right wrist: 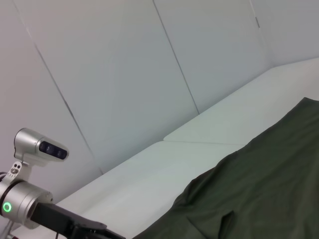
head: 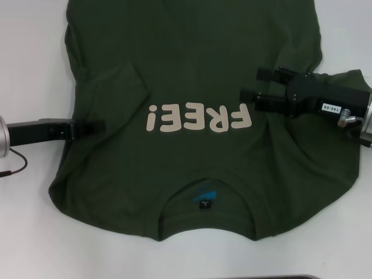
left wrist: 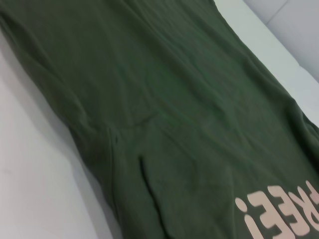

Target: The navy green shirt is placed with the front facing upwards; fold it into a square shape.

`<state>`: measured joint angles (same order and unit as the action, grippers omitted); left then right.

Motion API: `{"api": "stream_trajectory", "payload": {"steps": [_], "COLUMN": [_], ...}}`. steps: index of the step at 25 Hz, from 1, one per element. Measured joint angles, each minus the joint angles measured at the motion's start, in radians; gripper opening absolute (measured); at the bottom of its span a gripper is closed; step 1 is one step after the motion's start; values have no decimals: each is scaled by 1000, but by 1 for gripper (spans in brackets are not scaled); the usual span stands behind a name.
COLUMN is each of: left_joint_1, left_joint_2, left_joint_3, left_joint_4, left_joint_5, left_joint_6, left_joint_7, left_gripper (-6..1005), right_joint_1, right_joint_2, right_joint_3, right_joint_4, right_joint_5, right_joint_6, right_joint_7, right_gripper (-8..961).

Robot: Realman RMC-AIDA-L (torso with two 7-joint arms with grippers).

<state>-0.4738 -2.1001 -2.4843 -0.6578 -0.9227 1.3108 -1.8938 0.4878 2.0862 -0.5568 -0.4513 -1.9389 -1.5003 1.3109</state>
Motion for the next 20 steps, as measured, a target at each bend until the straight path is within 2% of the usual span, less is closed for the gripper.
{"api": "stream_trajectory", "payload": {"steps": [3,15,20], "left_joint_1": [0,-8,-12], "left_joint_2": [-1,-6,-15], "left_joint_3": [0,6,4], "left_joint_4": [-7,-8,-25], "left_joint_5": [-1,-1,-5], "left_joint_6": [0,5,49], "left_joint_7": [-2,-5,-5], "left_gripper": [571,105,31], "right_joint_1": [0,0,0], "right_joint_2": [0,0,0], "right_joint_3": [0,0,0], "right_joint_4": [-1,-1,-1], "right_joint_5": [0,0,0], "right_joint_6": [0,4,5], "right_joint_7": [0,-1,-1], "right_gripper": [930,930,930]}}
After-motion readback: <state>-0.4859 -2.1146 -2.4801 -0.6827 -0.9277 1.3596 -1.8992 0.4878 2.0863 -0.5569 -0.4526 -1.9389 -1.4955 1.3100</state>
